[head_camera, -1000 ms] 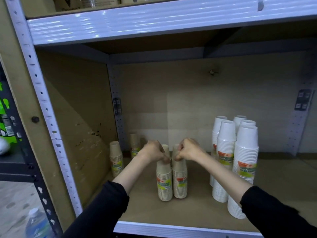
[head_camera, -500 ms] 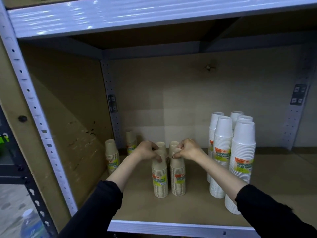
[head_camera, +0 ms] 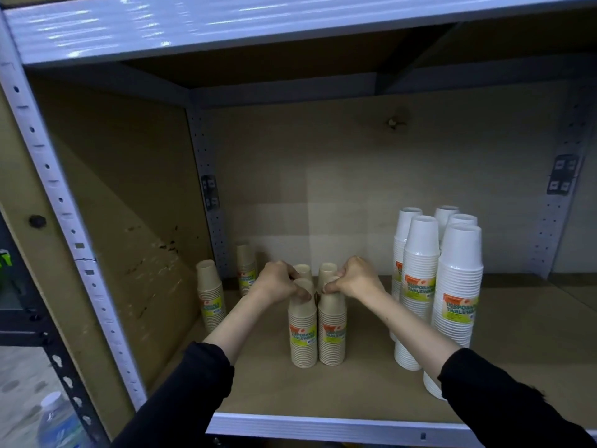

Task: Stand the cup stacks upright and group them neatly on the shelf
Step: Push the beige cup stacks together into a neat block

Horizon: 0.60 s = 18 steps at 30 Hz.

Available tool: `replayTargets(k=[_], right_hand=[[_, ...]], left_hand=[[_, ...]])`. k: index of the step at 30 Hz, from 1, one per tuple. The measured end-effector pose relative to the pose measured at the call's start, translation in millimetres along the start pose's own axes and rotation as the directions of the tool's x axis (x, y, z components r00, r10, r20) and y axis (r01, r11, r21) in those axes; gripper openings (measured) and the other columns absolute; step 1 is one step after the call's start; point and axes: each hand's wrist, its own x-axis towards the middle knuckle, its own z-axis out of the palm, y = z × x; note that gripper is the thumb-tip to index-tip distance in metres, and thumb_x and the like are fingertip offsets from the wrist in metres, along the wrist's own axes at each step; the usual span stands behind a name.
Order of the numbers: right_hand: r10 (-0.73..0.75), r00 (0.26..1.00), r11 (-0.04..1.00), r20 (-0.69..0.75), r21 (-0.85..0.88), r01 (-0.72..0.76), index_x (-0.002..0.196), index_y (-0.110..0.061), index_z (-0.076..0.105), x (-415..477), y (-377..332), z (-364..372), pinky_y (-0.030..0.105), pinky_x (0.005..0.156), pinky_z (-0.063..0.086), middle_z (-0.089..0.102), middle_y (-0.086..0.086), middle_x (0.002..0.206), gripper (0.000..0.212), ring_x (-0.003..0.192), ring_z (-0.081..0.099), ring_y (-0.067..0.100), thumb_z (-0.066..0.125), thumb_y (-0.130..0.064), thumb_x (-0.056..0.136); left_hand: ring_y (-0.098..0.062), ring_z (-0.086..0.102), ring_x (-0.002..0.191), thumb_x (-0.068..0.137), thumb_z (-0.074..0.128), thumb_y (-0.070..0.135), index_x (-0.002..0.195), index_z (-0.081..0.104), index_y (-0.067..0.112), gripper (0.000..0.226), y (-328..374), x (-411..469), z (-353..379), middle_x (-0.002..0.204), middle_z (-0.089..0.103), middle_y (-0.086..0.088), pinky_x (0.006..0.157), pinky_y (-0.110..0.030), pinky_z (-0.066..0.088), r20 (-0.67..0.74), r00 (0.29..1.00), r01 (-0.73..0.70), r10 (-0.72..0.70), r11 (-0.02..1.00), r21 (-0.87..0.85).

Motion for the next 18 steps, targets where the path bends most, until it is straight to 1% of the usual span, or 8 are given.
replayTargets(k=[4,7,10,11,13,14,15,18], right_hand=[[0.002,1.000,1.000,0.005,-0.006,-0.001,0.059,-0.014,0.038,-2.7,-1.8,2.3,0.025,0.046,0.028,0.049,0.009,0.085,0.048,0.081,0.052,0.021,0.082,-0.032,0.064],[0.006,0.998,1.000,0.057,-0.015,-0.005,0.057,-0.015,0.036,-2.0,-2.9,-1.1,0.024,0.045,0.028,0.049,0.008,0.085,0.049,0.079,0.047,0.018,0.081,-0.033,0.064],[0.001,0.997,1.000,0.079,0.016,-0.002,0.071,-0.011,0.051,1.1,-2.4,-3.3,0.022,0.063,0.037,0.053,0.007,0.088,0.034,0.082,0.050,0.017,0.080,-0.027,0.066],[-0.004,0.996,1.000,0.085,0.031,0.001,0.068,-0.012,0.052,1.6,-2.1,-3.4,0.022,0.065,0.038,0.055,0.007,0.087,0.032,0.081,0.051,0.016,0.080,-0.025,0.066],[-0.010,0.996,0.999,0.086,0.040,0.007,0.059,-0.014,0.049,1.0,-1.7,-3.7,0.021,0.058,0.038,0.056,0.007,0.084,0.033,0.079,0.052,0.016,0.080,-0.022,0.066],[-0.011,0.997,0.999,0.080,0.047,0.007,0.061,-0.013,0.051,1.1,-1.2,-3.7,0.022,0.054,0.037,0.057,0.007,0.083,0.031,0.079,0.053,0.016,0.080,-0.022,0.066],[-0.011,0.997,0.999,0.071,0.054,0.007,0.067,-0.011,0.056,0.6,-0.6,-4.0,0.022,0.054,0.037,0.057,0.007,0.084,0.028,0.079,0.053,0.016,0.081,-0.022,0.066],[-0.008,0.999,0.997,0.049,0.071,0.004,0.081,-0.008,0.063,0.0,1.2,-3.7,0.024,0.064,0.038,0.059,0.007,0.084,0.029,0.079,0.054,0.017,0.082,-0.023,0.065]], left_hand=[[-0.023,0.063,0.105,0.066,0.082,0.024,0.115,0.065,0.005,0.055,-1.8,0.9,0.5,0.116,0.068,-0.012,0.078,-0.023,0.046,0.005,1.000,-0.003,0.003,1.000,-0.018],[-0.022,0.063,0.104,0.066,0.082,0.025,0.115,0.065,0.005,0.056,-3.1,1.8,-0.1,0.116,0.068,-0.011,0.077,-0.022,0.046,0.004,1.000,-0.009,0.009,1.000,-0.027],[-0.020,0.063,0.103,0.066,0.082,0.025,0.115,0.065,0.005,0.056,-3.6,2.6,-0.5,0.116,0.068,-0.011,0.076,-0.021,0.044,0.005,1.000,-0.014,0.014,0.999,-0.037],[-0.020,0.063,0.103,0.067,0.082,0.025,0.116,0.065,0.005,0.055,-3.4,2.7,-0.6,0.116,0.068,-0.011,0.076,-0.021,0.044,0.005,1.000,-0.014,0.015,0.999,-0.040],[-0.021,0.063,0.104,0.067,0.082,0.025,0.115,0.065,0.005,0.055,-3.1,3.3,-0.4,0.117,0.068,-0.011,0.077,-0.021,0.044,0.006,1.000,-0.012,0.012,0.999,-0.045],[-0.021,0.063,0.105,0.067,0.082,0.025,0.115,0.065,0.005,0.055,-3.2,3.9,0.0,0.117,0.067,-0.011,0.078,-0.021,0.045,0.007,1.000,-0.010,0.011,0.999,-0.048],[-0.022,0.063,0.106,0.067,0.082,0.026,0.115,0.065,0.005,0.056,-3.4,4.3,0.4,0.117,0.067,-0.012,0.079,-0.022,0.045,0.009,1.000,-0.009,0.010,0.999,-0.049],[-0.022,0.062,0.108,0.067,0.081,0.026,0.116,0.064,0.005,0.056,-4.1,5.0,1.7,0.119,0.066,-0.012,0.080,-0.022,0.044,0.013,1.000,-0.008,0.009,0.999,-0.054]])
